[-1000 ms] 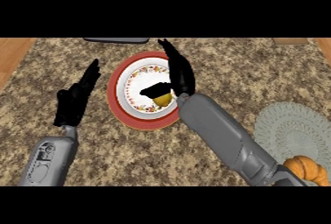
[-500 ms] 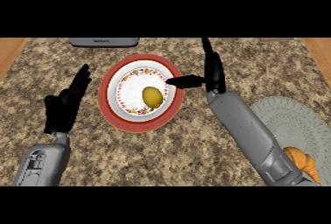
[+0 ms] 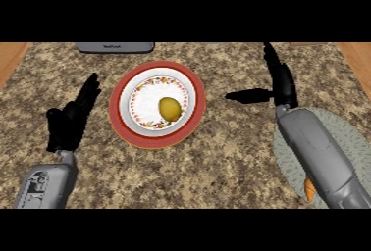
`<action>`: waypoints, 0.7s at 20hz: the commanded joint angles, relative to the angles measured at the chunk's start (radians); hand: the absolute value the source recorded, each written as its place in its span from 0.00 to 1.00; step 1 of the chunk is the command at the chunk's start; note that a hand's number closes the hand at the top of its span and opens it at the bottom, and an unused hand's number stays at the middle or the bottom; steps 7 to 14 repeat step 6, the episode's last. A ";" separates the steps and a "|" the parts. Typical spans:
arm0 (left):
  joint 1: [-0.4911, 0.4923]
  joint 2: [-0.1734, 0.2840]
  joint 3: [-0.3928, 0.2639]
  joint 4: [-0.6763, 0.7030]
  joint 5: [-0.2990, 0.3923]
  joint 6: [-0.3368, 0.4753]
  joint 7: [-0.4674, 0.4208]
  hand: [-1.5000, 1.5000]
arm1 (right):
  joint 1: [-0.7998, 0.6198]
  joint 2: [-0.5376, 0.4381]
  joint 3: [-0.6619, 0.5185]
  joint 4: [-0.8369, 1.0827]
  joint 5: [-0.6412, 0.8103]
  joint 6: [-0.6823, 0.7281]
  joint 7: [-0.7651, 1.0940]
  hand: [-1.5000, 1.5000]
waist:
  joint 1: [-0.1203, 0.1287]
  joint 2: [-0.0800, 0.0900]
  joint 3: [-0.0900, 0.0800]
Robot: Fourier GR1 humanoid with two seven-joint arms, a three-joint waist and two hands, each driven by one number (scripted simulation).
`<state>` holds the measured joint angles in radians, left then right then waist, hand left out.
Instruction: Pick the lemon from the placemat and place it in the plate
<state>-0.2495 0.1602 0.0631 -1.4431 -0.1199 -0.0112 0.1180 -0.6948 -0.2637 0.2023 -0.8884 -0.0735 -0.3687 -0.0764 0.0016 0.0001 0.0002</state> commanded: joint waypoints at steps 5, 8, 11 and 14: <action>-0.010 0.010 0.016 -0.005 0.010 -0.025 0.005 0.50 | 0.075 -0.042 -0.113 0.017 0.017 0.113 -0.097 0.00 | 0.002 0.001 0.000; -0.029 -0.019 -0.003 0.005 -0.020 0.017 0.011 0.50 | 0.070 -0.018 -0.121 0.097 0.023 0.116 -0.151 0.00 | 0.004 0.002 0.000; -0.029 -0.019 -0.003 0.005 -0.020 0.017 0.011 0.50 | 0.070 -0.018 -0.121 0.097 0.023 0.116 -0.151 0.00 | 0.004 0.002 0.000; -0.029 -0.019 -0.003 0.005 -0.020 0.017 0.011 0.50 | 0.070 -0.018 -0.121 0.097 0.023 0.116 -0.151 0.00 | 0.004 0.002 0.000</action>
